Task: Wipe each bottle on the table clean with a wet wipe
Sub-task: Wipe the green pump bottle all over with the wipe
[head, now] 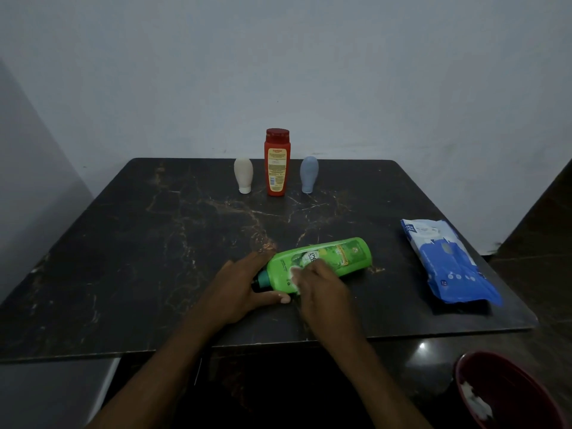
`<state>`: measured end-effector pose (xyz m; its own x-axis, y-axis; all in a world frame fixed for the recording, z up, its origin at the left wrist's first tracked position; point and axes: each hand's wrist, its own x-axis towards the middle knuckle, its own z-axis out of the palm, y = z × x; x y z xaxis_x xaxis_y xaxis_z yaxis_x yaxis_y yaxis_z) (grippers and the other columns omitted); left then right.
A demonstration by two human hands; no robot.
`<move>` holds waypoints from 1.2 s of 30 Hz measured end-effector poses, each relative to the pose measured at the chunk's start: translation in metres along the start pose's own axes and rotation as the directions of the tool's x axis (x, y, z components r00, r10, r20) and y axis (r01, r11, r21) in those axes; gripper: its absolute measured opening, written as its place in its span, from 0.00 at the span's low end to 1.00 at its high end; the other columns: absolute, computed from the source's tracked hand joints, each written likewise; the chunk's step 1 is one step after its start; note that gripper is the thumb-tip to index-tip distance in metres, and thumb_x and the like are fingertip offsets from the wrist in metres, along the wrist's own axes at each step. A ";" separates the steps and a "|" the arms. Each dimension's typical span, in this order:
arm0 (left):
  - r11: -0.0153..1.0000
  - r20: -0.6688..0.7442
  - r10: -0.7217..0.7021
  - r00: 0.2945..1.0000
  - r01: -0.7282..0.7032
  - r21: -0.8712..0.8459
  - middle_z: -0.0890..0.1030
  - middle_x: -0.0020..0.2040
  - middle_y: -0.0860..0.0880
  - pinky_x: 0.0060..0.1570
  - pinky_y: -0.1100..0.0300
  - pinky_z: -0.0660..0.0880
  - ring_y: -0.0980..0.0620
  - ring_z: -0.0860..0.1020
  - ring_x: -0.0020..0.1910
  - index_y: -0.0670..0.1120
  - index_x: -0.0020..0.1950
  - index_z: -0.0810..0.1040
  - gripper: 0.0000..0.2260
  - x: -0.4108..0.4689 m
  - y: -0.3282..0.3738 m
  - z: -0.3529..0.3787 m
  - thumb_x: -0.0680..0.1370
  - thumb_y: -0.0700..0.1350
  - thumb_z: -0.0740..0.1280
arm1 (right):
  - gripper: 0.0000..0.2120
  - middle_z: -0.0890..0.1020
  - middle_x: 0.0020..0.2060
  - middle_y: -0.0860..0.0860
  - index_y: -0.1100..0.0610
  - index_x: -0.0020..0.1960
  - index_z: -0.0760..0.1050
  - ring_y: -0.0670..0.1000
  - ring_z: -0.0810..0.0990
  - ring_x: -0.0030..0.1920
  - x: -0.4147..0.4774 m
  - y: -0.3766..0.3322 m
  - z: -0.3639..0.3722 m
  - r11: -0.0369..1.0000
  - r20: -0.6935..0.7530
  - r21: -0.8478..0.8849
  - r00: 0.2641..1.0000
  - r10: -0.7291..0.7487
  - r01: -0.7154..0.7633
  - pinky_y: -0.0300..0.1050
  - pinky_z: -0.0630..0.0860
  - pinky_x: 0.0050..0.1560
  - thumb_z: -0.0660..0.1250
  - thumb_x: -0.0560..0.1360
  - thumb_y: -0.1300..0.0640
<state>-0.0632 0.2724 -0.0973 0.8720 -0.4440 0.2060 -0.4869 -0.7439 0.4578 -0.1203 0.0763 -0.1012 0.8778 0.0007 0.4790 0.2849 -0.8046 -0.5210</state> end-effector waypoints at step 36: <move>1.000 -0.007 -0.019 1.000 0.019 0.001 0.74 0.68 0.65 0.61 0.56 0.69 0.65 0.74 0.62 0.60 0.77 0.67 0.40 -0.001 0.001 0.002 0.68 0.73 0.71 | 0.05 0.75 0.42 0.51 0.61 0.46 0.79 0.50 0.76 0.37 0.005 -0.003 0.002 1.000 -0.130 0.003 0.991 -0.028 0.029 0.46 0.77 0.37 0.65 0.78 0.62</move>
<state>-0.0640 0.2714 -0.0986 0.8814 -0.4266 0.2029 -0.4704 -0.7527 0.4607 -0.1164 0.0798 -0.0985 0.8118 -0.0538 0.5814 0.3116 -0.8022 -0.5093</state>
